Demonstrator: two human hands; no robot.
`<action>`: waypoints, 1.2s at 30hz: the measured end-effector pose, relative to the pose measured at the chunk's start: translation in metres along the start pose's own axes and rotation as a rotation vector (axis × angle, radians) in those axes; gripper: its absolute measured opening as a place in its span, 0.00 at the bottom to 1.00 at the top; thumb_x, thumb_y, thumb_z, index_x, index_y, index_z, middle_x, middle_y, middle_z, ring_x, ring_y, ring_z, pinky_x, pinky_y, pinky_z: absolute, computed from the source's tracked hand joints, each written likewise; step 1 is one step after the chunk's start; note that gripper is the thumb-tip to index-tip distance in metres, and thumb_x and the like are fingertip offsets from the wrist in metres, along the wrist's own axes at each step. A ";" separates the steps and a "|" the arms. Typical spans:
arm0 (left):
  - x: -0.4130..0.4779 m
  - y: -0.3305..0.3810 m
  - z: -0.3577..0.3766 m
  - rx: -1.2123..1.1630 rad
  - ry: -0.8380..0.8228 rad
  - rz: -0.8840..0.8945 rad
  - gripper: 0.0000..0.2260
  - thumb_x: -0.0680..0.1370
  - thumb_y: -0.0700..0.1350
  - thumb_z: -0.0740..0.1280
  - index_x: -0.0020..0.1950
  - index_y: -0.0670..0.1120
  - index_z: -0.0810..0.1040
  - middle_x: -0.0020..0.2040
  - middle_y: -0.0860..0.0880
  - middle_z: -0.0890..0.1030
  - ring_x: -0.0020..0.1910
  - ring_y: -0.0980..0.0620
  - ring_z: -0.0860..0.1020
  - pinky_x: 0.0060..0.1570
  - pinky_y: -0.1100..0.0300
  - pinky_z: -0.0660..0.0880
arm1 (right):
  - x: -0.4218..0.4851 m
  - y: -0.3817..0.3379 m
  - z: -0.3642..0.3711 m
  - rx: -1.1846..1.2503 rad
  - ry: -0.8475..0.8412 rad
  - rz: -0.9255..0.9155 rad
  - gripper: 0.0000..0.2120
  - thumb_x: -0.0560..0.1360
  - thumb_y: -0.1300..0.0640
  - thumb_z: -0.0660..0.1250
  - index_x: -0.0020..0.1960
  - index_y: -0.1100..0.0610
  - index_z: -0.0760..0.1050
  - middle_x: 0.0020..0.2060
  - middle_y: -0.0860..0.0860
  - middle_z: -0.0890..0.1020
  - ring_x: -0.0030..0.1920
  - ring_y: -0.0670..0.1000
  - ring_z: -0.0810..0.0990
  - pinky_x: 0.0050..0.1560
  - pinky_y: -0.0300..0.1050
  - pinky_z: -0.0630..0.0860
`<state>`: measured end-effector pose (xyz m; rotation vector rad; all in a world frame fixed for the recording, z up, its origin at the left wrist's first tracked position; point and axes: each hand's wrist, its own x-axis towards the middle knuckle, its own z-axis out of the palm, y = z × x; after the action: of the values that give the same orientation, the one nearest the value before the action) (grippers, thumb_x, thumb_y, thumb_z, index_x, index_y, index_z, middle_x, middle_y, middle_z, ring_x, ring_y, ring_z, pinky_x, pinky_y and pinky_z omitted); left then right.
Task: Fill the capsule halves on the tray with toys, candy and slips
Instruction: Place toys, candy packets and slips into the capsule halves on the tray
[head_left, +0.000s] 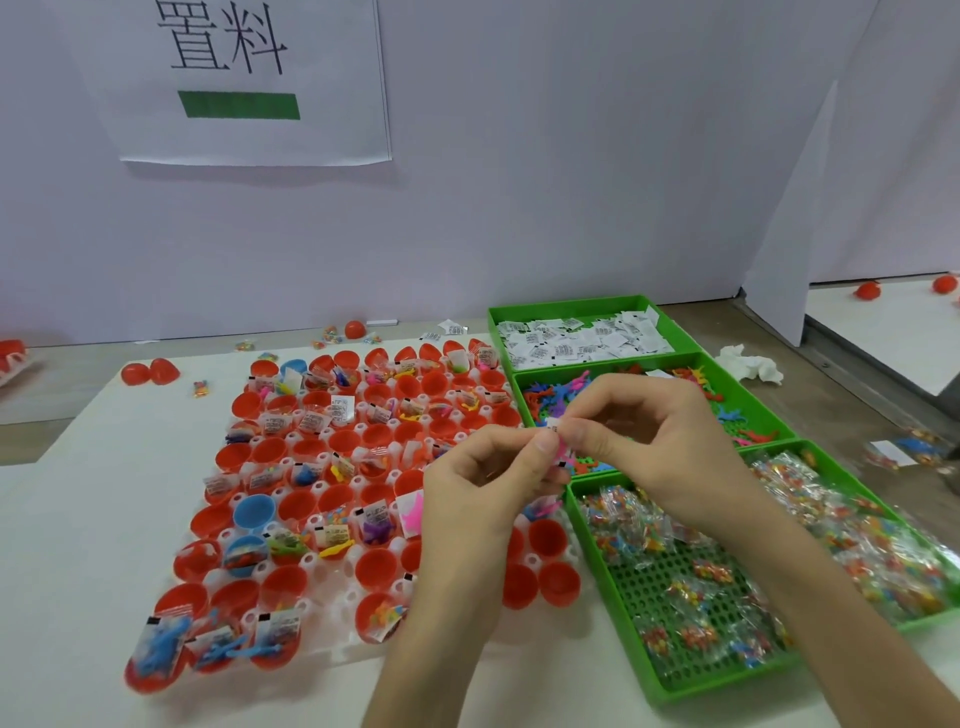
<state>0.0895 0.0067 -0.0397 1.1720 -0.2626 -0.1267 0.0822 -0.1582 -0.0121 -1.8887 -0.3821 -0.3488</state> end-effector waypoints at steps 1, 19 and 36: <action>0.000 0.001 0.001 0.009 0.004 0.008 0.09 0.69 0.48 0.74 0.44 0.45 0.85 0.37 0.47 0.84 0.37 0.52 0.82 0.40 0.63 0.79 | 0.000 0.000 0.001 -0.001 0.014 -0.015 0.03 0.73 0.49 0.74 0.42 0.46 0.83 0.38 0.51 0.85 0.40 0.50 0.84 0.43 0.43 0.80; -0.004 0.025 -0.005 0.455 0.296 0.569 0.06 0.79 0.42 0.64 0.52 0.47 0.80 0.45 0.53 0.82 0.41 0.52 0.81 0.39 0.64 0.77 | -0.006 -0.011 0.008 -0.085 -0.009 -0.045 0.05 0.71 0.59 0.78 0.44 0.51 0.84 0.40 0.45 0.86 0.43 0.50 0.85 0.48 0.43 0.81; -0.002 0.033 -0.025 0.225 0.520 0.545 0.16 0.83 0.44 0.55 0.42 0.48 0.79 0.33 0.50 0.81 0.33 0.50 0.80 0.33 0.60 0.77 | -0.020 -0.008 0.057 -0.525 -0.436 -0.127 0.03 0.71 0.51 0.74 0.44 0.45 0.84 0.36 0.31 0.75 0.44 0.34 0.72 0.55 0.29 0.58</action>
<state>0.0933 0.0424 -0.0186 1.2720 -0.1271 0.6929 0.0643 -0.1044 -0.0327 -2.4679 -0.7620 -0.1192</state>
